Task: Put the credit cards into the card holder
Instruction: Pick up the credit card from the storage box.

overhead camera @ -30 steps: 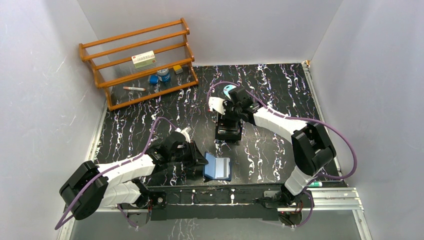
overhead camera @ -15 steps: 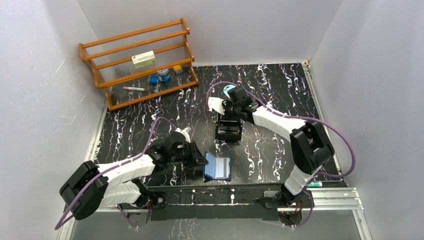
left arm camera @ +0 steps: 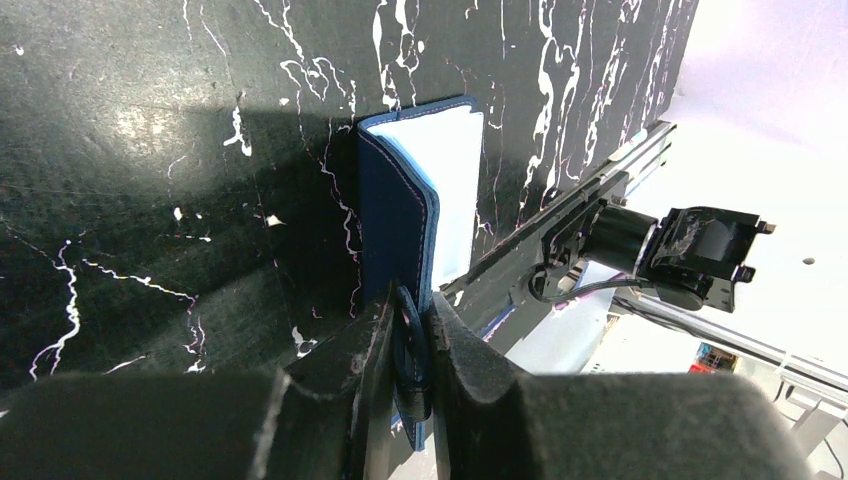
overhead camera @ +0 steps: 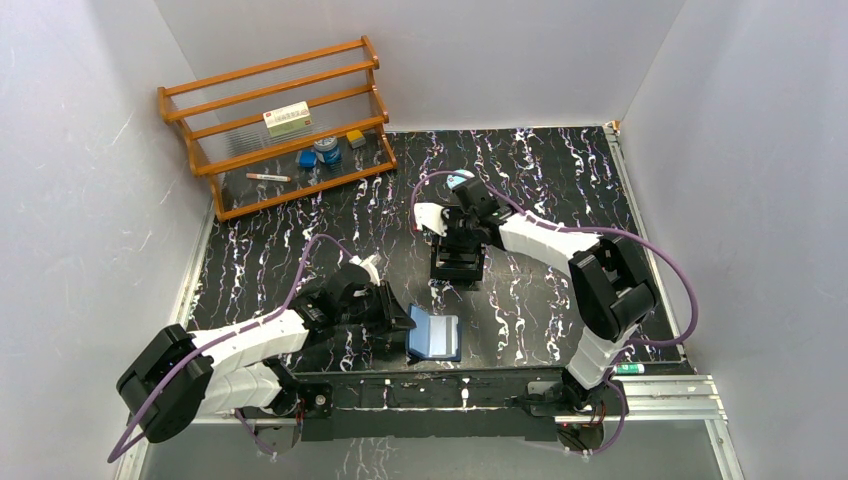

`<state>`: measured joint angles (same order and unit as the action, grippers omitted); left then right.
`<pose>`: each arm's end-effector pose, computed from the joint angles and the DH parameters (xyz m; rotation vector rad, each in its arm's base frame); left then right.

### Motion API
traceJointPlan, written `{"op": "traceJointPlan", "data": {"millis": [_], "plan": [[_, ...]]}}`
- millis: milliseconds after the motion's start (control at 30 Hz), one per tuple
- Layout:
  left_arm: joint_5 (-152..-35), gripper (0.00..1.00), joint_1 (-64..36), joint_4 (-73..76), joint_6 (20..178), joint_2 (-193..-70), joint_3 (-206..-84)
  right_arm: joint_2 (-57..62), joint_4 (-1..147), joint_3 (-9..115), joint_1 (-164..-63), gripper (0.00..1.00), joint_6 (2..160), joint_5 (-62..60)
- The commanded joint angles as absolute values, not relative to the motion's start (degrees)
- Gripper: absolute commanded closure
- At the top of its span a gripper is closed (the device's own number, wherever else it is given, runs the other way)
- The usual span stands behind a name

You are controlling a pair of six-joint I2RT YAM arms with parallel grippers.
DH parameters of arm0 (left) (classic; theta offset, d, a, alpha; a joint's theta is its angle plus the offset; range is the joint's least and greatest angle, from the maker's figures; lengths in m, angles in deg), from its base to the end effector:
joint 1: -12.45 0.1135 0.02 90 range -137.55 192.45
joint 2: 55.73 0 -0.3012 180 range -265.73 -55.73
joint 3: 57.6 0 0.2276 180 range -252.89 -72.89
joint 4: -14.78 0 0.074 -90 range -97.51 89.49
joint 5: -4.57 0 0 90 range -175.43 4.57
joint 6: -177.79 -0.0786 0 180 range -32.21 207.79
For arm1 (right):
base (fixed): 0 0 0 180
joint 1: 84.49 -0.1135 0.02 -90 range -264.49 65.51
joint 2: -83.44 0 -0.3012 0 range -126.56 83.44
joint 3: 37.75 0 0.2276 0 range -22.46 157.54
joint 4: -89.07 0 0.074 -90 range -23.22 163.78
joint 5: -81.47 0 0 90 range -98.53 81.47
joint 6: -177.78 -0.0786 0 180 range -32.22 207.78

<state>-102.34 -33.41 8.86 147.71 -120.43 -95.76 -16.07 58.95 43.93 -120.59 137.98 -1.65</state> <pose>0.1374 -0.1744 0.2040 -0.1011 2.4501 -1.2894 0.3082 0.2364 0.2280 -1.6814 1.7125 0.0299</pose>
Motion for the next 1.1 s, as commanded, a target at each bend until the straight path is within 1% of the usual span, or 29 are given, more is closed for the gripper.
{"op": "traceJointPlan", "data": {"millis": [0,233,333,433,533,733,1067], "plan": [[-102.1,0.85,-33.2,8.4,146.9,-118.6,-96.1,-16.0,65.0,41.0,-120.9,0.53,139.0,-1.8],[-101.8,0.85,-33.2,8.1,146.6,-118.4,-96.0,-17.7,65.4,40.1,-120.8,0.52,139.8,-1.7],[-101.8,0.85,-33.2,8.2,146.6,-118.4,-96.0,-18.0,67.7,39.3,-120.8,0.51,140.0,-3.5],[-101.8,0.85,-33.2,7.8,146.5,-118.2,-96.1,-18.1,72.8,38.4,-120.8,0.54,139.8,-7.8],[-101.5,0.85,-33.2,8.0,146.7,-117.5,-95.5,-17.3,75.7,38.1,-120.7,0.56,139.9,-8.9],[-101.6,0.85,-33.2,8.6,147.0,-117.7,-95.2,-19.3,75.1,40.6,-120.3,0.56,141.5,-8.7],[-101.3,0.85,-33.2,8.2,147.5,-115.7,-94.5,-21.8,74.1,41.5,-118.8,0.54,141.3,-5.0]]}}
